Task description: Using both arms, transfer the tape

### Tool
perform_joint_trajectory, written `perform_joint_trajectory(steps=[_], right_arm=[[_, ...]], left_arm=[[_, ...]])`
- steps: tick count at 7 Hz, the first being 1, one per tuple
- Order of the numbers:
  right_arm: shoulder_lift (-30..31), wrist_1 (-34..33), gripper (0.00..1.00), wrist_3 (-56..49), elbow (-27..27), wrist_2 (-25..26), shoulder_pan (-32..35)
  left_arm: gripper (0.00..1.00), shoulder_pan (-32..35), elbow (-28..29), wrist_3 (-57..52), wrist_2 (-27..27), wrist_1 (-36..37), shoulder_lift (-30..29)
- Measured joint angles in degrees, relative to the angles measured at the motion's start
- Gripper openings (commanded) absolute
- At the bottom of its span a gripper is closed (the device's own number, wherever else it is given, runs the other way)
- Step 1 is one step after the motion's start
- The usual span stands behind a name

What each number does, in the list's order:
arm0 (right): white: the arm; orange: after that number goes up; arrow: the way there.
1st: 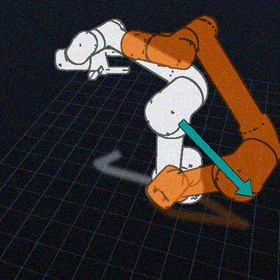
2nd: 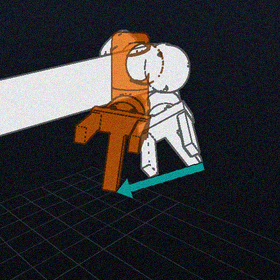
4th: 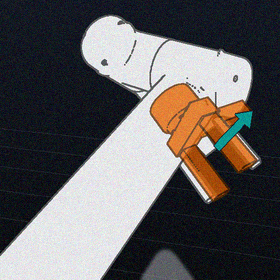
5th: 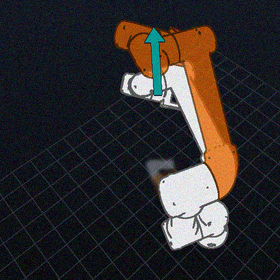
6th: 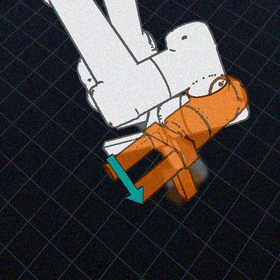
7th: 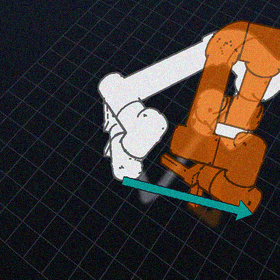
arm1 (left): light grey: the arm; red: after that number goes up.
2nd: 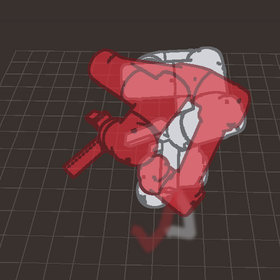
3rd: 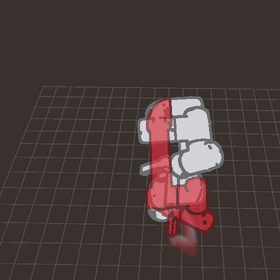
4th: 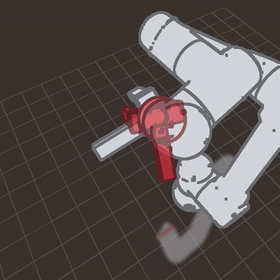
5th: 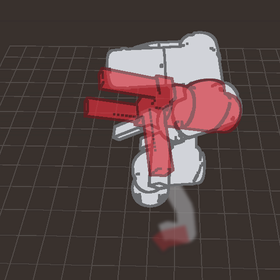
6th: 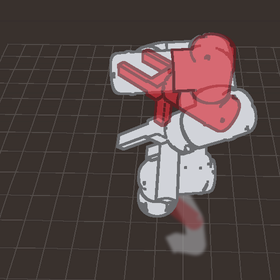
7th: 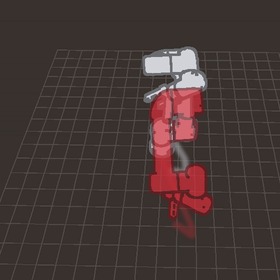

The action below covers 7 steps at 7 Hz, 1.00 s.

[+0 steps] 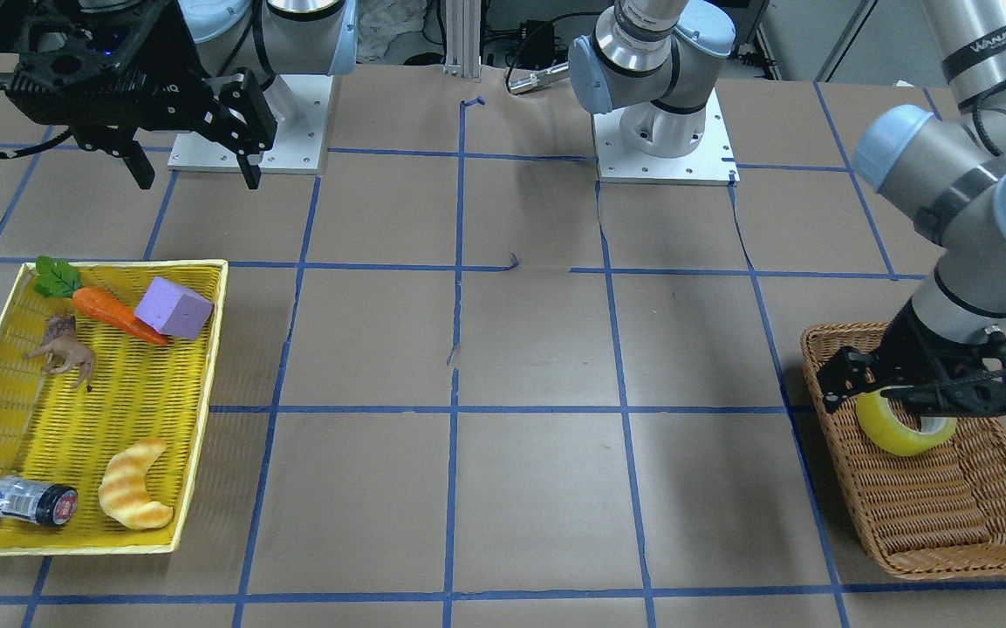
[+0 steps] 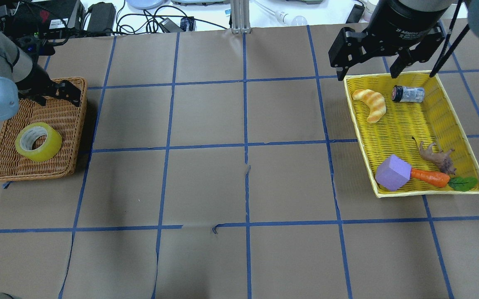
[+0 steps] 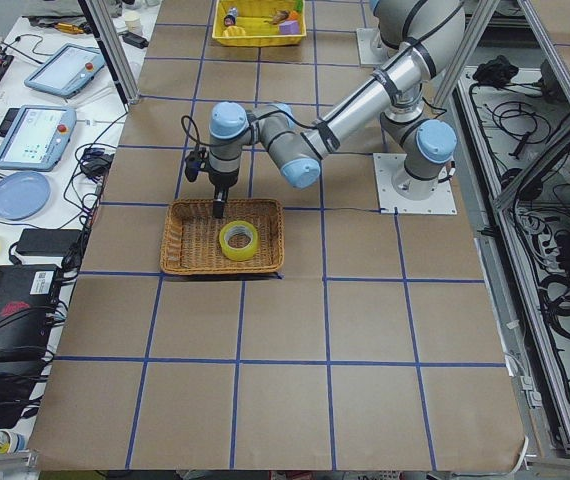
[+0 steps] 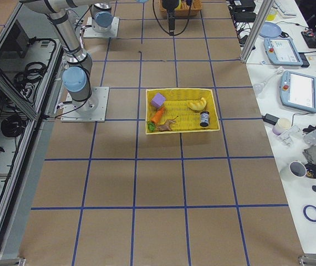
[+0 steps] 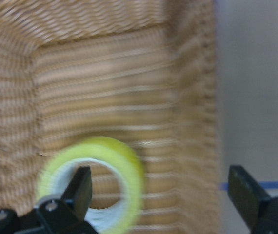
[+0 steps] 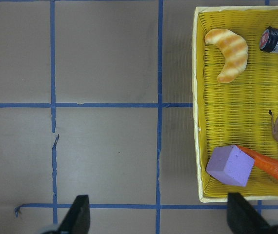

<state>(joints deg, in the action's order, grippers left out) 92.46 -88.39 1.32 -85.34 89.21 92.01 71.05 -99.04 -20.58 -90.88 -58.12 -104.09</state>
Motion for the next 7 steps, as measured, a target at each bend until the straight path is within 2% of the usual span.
perform_joint_trajectory(steps=[3,5,7], right_arm=[[0.0,0.1,1.00,0.1,0.0,-0.1,0.0],[0.0,0.1,1.00,0.1,0.0,-0.1,0.0],[0.0,0.0,1.00,0.1,0.0,-0.1,0.0]], left_arm=[[1.00,10.6,5.5,15.2,-0.4,-17.0,5.2],[1.00,15.2,11.4,19.2,-0.3,-28.1,6.1],[1.00,18.3,14.5,20.1,0.0,-33.5,6.7]])
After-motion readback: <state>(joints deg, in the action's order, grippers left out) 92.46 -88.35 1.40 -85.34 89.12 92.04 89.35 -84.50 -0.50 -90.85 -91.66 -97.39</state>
